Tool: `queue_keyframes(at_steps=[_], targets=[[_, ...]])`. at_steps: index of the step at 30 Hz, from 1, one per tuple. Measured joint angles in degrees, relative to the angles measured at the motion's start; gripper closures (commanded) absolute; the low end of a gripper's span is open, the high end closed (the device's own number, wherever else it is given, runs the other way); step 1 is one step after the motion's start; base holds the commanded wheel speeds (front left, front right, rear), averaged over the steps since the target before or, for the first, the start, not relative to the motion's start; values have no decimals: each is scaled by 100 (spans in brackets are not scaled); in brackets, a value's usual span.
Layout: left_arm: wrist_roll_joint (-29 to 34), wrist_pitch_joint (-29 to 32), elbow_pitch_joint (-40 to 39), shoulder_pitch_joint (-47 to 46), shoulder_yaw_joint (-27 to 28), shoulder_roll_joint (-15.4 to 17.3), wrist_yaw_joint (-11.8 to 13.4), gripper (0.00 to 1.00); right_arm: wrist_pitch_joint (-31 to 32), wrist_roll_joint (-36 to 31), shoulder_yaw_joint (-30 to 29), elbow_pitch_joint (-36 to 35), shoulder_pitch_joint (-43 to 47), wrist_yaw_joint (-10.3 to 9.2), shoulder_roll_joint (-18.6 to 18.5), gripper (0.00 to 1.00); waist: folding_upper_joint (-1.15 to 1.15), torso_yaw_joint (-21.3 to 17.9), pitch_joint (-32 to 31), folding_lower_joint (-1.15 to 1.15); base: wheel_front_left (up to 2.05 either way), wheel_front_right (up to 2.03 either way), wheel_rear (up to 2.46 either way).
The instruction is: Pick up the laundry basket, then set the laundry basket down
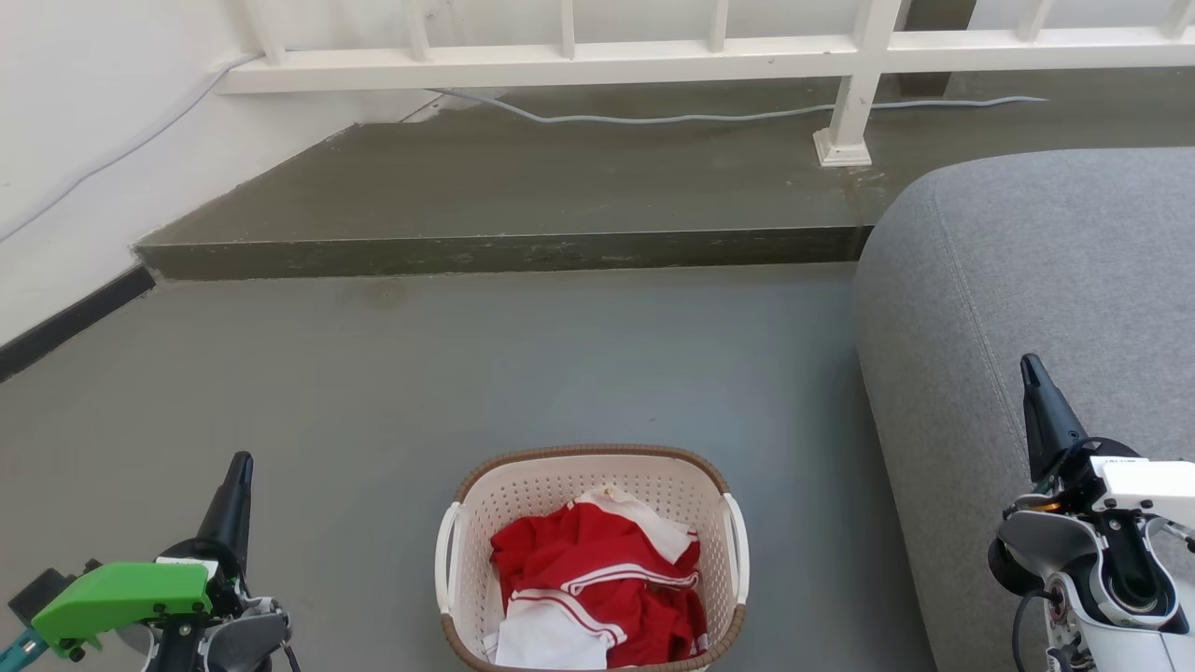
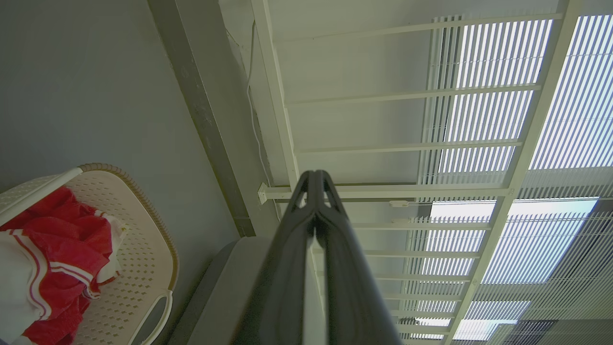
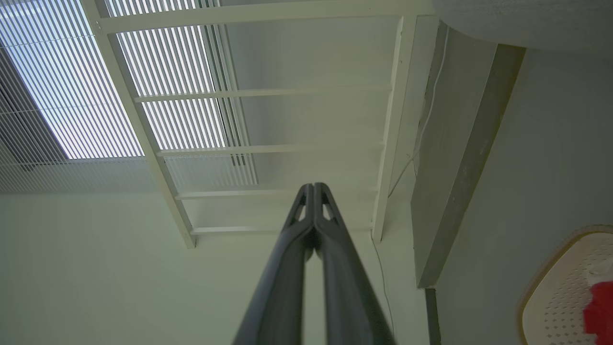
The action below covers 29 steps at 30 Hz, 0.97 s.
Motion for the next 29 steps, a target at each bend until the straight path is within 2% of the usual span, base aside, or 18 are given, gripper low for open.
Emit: queue_keyframes(at_steps=[29], targets=[[1,0,0,0,3,-1,-1,100,0,0,-1,-1,0,0,1,100,0,0,0,0,0,0,0]])
